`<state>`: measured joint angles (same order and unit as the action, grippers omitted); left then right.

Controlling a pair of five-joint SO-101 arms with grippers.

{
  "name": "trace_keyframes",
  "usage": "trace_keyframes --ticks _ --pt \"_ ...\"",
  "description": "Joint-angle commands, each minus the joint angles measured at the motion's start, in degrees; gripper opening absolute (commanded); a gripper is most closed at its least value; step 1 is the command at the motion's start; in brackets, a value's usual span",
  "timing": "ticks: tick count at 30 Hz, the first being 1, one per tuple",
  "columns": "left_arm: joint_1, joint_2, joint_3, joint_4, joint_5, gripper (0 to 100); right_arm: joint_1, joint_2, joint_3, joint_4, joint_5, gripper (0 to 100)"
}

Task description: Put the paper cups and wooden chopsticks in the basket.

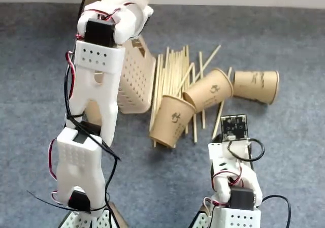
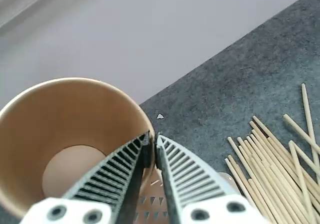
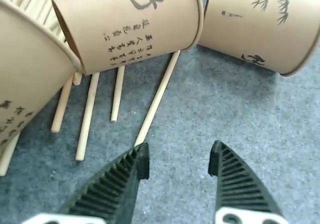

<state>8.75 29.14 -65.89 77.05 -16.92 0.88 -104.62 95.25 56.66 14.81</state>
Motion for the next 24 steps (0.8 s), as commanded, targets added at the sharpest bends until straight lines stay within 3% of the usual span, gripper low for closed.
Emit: trace_keyframes --ticks 1,16,24 --pt "1.4 -2.1 -6.3 3.3 3.4 0 -0.5 -0.6 6.5 -1.4 -0.3 20.9" --pt "3.9 -2.0 -13.4 5.9 4.8 0 -0.5 -0.6 6.6 -1.4 -0.3 20.9" --pt "4.9 -1.6 -17.0 6.5 9.2 0 -1.9 -0.6 7.0 -2.9 -0.3 20.9"
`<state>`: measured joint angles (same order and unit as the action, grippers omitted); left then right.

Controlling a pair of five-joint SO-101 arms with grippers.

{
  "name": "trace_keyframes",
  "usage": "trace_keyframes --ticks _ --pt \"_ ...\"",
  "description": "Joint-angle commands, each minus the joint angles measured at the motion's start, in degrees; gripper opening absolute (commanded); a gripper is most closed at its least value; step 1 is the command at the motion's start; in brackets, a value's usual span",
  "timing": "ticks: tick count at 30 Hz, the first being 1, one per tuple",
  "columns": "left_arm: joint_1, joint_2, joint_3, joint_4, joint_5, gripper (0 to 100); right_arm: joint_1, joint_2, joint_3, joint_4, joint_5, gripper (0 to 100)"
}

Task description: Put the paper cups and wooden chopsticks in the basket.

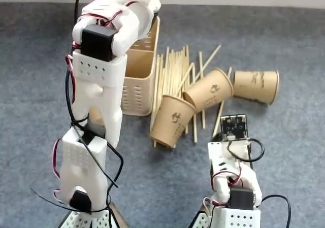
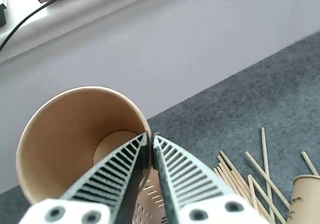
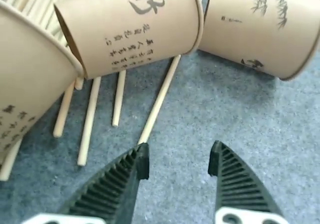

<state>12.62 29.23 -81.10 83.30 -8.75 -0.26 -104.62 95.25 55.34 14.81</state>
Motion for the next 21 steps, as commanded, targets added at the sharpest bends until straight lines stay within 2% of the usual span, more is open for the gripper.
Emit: trace_keyframes --ticks 1,5,10,21 --pt "1.0 -1.7 -1.8 1.1 1.2 0 -0.7 -0.6 7.0 -1.5 -0.3 20.9" --pt "2.2 -2.2 -2.2 6.9 6.3 0 -0.7 -0.6 7.0 -1.5 -0.3 20.9" --pt "4.2 -1.8 -2.1 14.2 8.6 0 -0.7 -0.6 7.0 -1.5 -0.3 20.9" --pt "1.6 2.1 1.8 6.0 8.5 0 -0.7 -0.6 7.0 -1.4 -0.3 20.9"
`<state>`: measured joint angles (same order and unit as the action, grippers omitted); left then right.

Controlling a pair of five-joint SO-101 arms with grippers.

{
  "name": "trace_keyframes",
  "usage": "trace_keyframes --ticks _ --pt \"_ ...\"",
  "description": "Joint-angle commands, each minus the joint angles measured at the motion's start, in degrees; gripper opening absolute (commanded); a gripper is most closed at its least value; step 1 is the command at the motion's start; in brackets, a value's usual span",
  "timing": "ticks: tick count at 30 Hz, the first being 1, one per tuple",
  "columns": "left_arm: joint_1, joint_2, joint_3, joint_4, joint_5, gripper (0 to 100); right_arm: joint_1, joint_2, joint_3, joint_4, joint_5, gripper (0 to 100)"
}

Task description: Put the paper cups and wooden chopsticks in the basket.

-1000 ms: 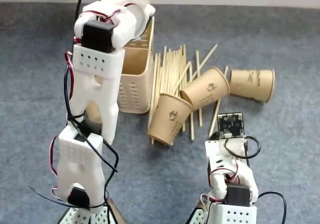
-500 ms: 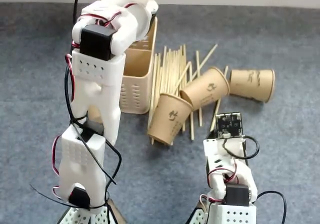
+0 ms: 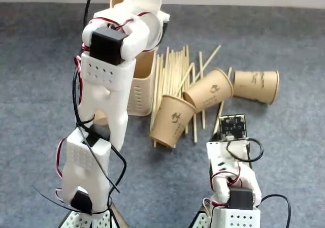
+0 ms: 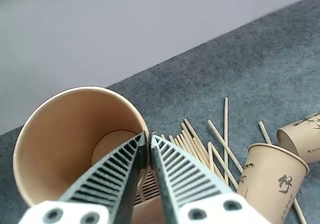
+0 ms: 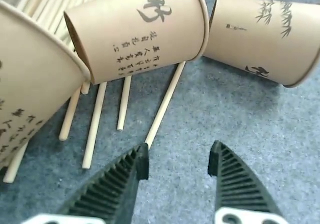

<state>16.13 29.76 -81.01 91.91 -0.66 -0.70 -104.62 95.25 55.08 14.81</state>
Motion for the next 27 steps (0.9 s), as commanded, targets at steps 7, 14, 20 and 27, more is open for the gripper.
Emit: trace_keyframes --ticks 7,14,20,27 --pt "-2.5 5.8 2.9 -2.5 0.6 12 -0.3 -0.6 7.1 -1.2 -0.3 20.9" --pt "-5.2 4.5 -6.1 -2.9 0.1 18 -0.3 -0.6 7.1 -1.2 -0.3 20.9" --pt "-10.9 -3.6 -13.7 -2.5 -8.6 17 0.3 -0.6 6.5 0.2 -0.3 20.9" --pt "-31.3 -12.2 -12.4 11.6 -14.1 8 7.1 -0.6 -1.2 2.2 -0.4 20.9"
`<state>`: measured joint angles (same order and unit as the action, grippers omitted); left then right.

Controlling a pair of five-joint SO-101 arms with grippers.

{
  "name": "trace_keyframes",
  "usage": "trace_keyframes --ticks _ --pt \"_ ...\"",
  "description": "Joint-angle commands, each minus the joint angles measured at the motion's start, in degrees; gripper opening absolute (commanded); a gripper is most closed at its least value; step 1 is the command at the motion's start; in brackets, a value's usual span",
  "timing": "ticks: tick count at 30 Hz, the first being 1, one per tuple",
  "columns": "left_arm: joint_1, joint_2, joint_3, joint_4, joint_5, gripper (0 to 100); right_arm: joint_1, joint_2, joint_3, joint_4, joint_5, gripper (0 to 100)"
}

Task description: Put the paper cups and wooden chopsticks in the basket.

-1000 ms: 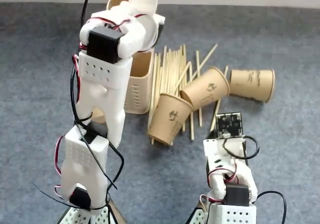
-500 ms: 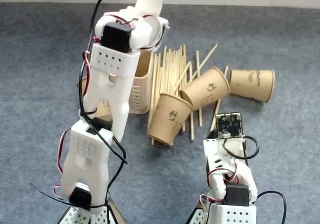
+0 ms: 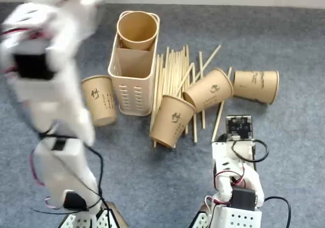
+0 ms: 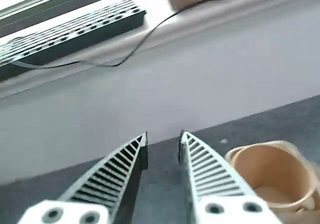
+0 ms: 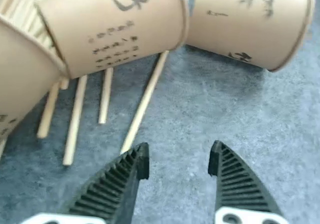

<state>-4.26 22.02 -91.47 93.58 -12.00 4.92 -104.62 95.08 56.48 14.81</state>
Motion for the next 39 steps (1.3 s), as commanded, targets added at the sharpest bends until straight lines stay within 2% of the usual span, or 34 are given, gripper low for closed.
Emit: trace_keyframes --ticks 1,3,7,12,14,18,23,27,31,35,39 --pt "-14.5 -4.6 0.7 9.7 -2.8 8 1.5 -0.6 -2.5 1.6 -0.5 20.9" --pt "-21.6 -5.1 7.5 9.2 -2.8 9 1.5 -0.5 -6.4 3.3 -0.5 20.9" --pt "-25.5 -5.1 24.2 9.3 -2.9 13 1.5 7.3 -15.3 3.7 -0.5 20.9" --pt "-25.7 -5.2 46.3 9.3 -2.6 17 1.3 33.2 -34.2 3.1 -0.8 20.9" --pt "-24.7 -5.2 54.5 9.1 -2.6 18 0.3 45.8 -42.9 3.3 -3.3 20.9" --pt "-23.1 -5.2 67.6 7.7 1.9 22 -6.5 69.9 -59.6 3.3 -7.8 20.9" --pt "-22.9 -5.2 78.3 0.0 4.8 24 -16.5 90.9 -78.6 9.2 -8.8 20.9" --pt "-23.3 -5.3 79.7 -4.5 4.7 24 -18.6 98.4 -90.0 14.0 -8.9 20.9" --pt "-24.8 -5.1 70.5 -5.3 5.6 24 -14.9 99.8 -94.3 15.6 -10.2 20.9" --pt "-24.7 -4.5 59.2 -5.5 13.1 24 -8.5 99.8 -92.0 15.2 -16.3 20.9" --pt "-21.0 -2.8 53.5 -7.2 19.8 24 -3.7 100.0 -88.7 15.0 -16.4 20.9"
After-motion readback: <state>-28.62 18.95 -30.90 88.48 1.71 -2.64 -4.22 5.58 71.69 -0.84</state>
